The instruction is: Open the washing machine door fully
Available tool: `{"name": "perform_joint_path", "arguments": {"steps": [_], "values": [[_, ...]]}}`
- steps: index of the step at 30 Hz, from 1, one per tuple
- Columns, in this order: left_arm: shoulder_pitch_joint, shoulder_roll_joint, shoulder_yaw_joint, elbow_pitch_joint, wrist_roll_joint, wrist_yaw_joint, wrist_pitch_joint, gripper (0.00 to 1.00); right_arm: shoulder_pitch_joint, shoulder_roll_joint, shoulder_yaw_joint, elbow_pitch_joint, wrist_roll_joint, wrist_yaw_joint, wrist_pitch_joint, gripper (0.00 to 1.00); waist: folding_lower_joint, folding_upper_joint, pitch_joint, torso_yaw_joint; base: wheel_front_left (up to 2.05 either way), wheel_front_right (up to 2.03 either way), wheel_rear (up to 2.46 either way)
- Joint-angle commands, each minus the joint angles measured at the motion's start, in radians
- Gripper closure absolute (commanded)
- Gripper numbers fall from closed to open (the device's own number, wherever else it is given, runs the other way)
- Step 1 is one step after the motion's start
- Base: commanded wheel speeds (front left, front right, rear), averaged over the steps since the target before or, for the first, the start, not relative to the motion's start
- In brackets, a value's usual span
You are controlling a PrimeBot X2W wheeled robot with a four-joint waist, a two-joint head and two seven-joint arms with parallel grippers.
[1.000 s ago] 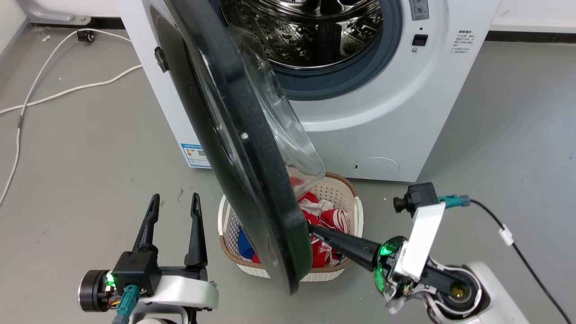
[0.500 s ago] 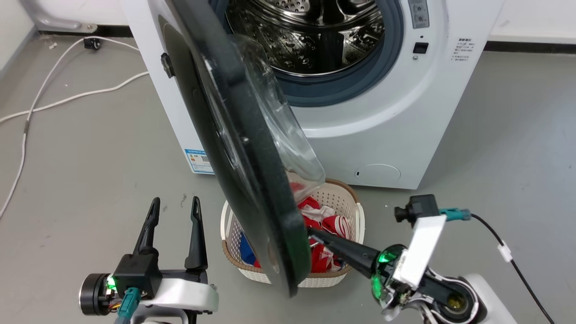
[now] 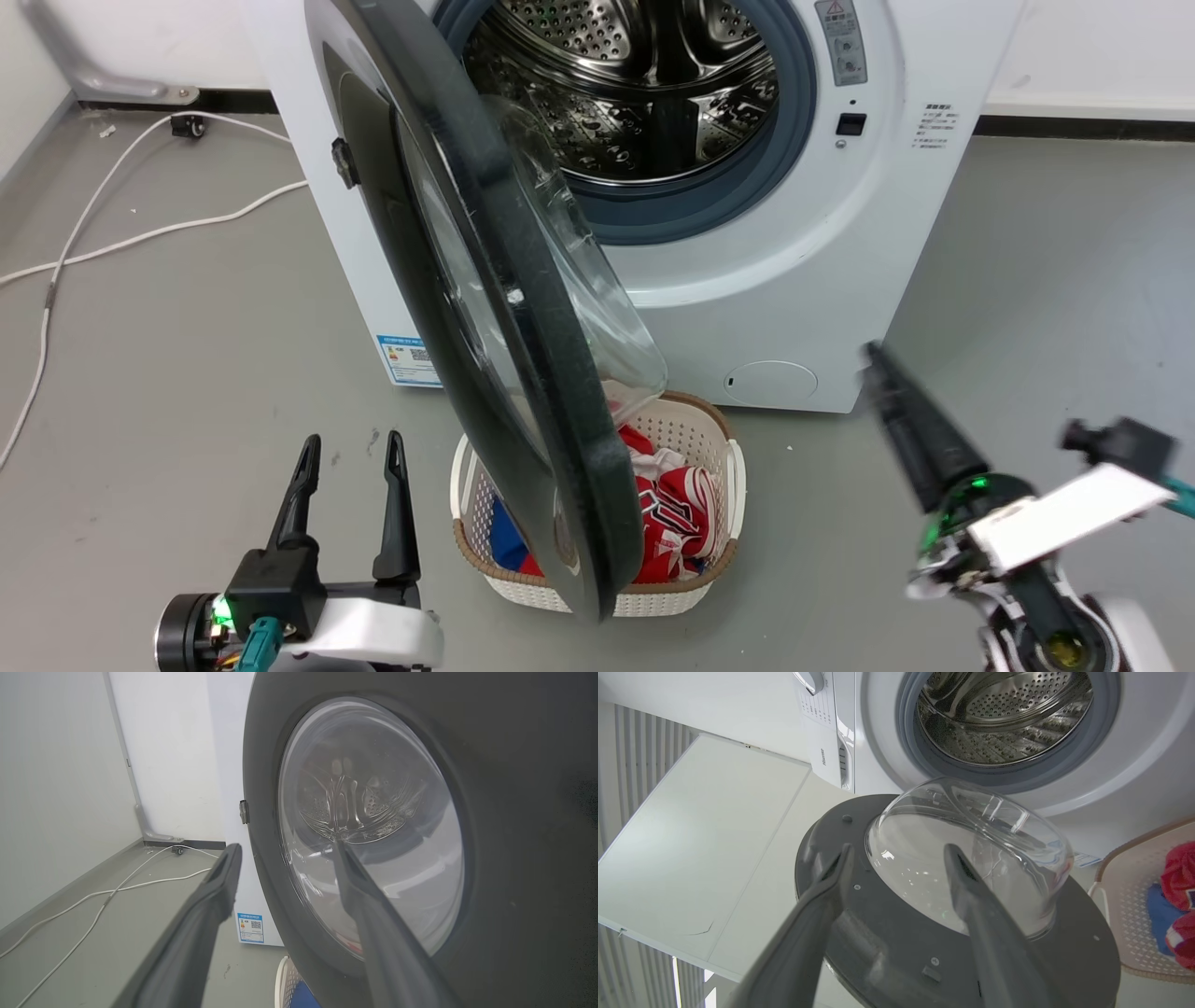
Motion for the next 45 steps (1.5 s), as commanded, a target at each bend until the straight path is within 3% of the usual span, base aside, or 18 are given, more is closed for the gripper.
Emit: {"name": "perform_joint_path", "arguments": {"steps": [1, 7, 9, 18, 22, 32, 44, 45], "values": [[0.013, -0.001, 0.002, -0.003, 0.001, -0.002, -0.002, 0.00, 0.019, -0.005, -0.012, -0.016, -0.023, 0.000, -0.042, 0.00, 0.0000, 0.0000, -0.003, -0.004, 0.00, 0.00, 0.00], [0.022, -0.001, 0.010, -0.005, 0.009, -0.004, -0.002, 0.00, 0.059, -0.087, -0.016, -0.066, -0.350, 0.000, -0.416, 0.00, 0.0000, 0.0000, -0.013, -0.020, 0.00, 0.00, 0.00], [0.027, -0.001, 0.012, -0.006, 0.010, -0.004, -0.002, 0.00, 0.064, -0.108, -0.038, -0.050, -0.491, 0.000, -0.488, 0.00, 0.0000, 0.0000, -0.015, -0.025, 0.00, 0.00, 0.00], [0.028, -0.001, 0.010, -0.011, 0.012, -0.007, -0.002, 0.00, 0.107, -0.051, -0.140, -0.185, -1.126, 0.000, -0.504, 0.00, 0.0000, 0.0000, -0.013, -0.035, 0.00, 0.00, 0.00], [0.024, -0.001, 0.011, -0.010, 0.012, -0.008, -0.002, 0.00, 0.147, -0.027, -0.138, -0.172, -1.300, 0.000, -0.504, 0.00, 0.0000, 0.0000, -0.011, -0.033, 0.00, 0.00, 0.00], [0.028, -0.001, 0.010, -0.007, 0.021, -0.012, -0.002, 0.00, 0.235, 0.031, -0.145, -0.003, -1.356, 0.000, -0.504, 0.00, 0.0000, 0.0000, -0.014, -0.018, 0.00, 0.00, 0.00], [0.036, -0.001, 0.017, -0.014, 0.018, 0.001, -0.002, 0.00, 0.262, 0.036, -0.151, 0.027, -1.313, 0.000, -0.504, 0.00, 0.0000, 0.0000, -0.020, -0.012, 0.00, 0.00, 0.00], [0.036, -0.001, 0.017, -0.012, 0.015, 0.000, -0.002, 0.53, 0.260, 0.036, -0.150, 0.027, -1.312, 0.000, -0.504, 0.00, 0.0000, 0.0000, -0.021, -0.012, 0.00, 0.00, 0.00]]}}
